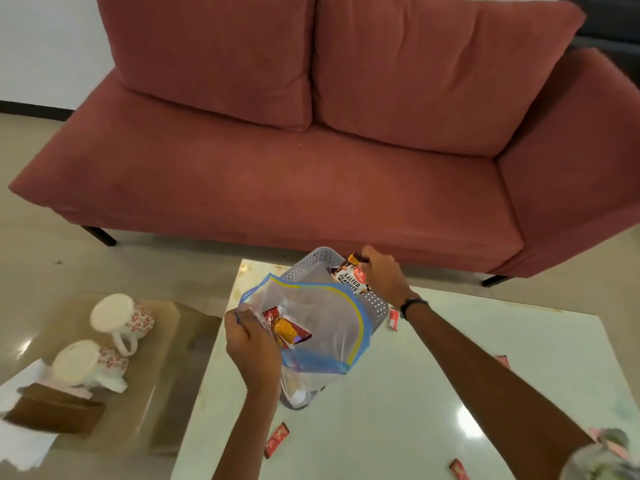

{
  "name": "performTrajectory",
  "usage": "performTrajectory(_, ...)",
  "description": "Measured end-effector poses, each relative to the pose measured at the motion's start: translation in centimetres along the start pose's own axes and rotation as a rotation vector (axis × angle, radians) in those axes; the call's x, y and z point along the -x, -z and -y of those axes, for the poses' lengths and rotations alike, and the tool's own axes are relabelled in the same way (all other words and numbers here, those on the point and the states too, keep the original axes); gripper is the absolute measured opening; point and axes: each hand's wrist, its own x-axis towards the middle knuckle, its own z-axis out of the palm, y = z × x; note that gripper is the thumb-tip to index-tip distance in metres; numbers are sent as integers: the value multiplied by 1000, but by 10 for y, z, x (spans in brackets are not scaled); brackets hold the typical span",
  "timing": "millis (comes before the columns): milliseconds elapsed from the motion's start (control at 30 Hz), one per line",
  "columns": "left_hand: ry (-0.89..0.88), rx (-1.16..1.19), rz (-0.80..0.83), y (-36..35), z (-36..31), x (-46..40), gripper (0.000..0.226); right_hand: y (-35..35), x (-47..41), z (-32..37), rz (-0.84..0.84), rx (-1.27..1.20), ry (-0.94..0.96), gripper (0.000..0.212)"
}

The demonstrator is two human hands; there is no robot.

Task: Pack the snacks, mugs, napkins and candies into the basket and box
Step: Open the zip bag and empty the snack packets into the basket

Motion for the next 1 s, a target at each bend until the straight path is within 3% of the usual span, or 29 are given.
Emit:
performTrajectory(133, -24, 24, -14, -10, 16, -6, 24, -50, -47, -21, 38, 91, -29, 4)
performTrajectory(300, -63, -40, -3, -8, 22, -13, 21, -91, -90, -35, 71, 163, -40, 21)
performTrajectory(633, -44, 5, 63, 18, 42, -26, 27, -105, -113, -39, 9, 70, -98, 32)
performTrajectory(800, -7, -37, 100, 29, 50, -19, 24, -94, -87, -33, -75, -70, -72, 30)
performTrajectory(933, -77, -123, 107, 32, 44, -3, 22, -54, -11, 18, -283, -346, 141, 19)
performTrajectory(1000, -101, -139, 110, 33, 42, 3, 28, -27, 41, 54, -250, -414, 246, 11)
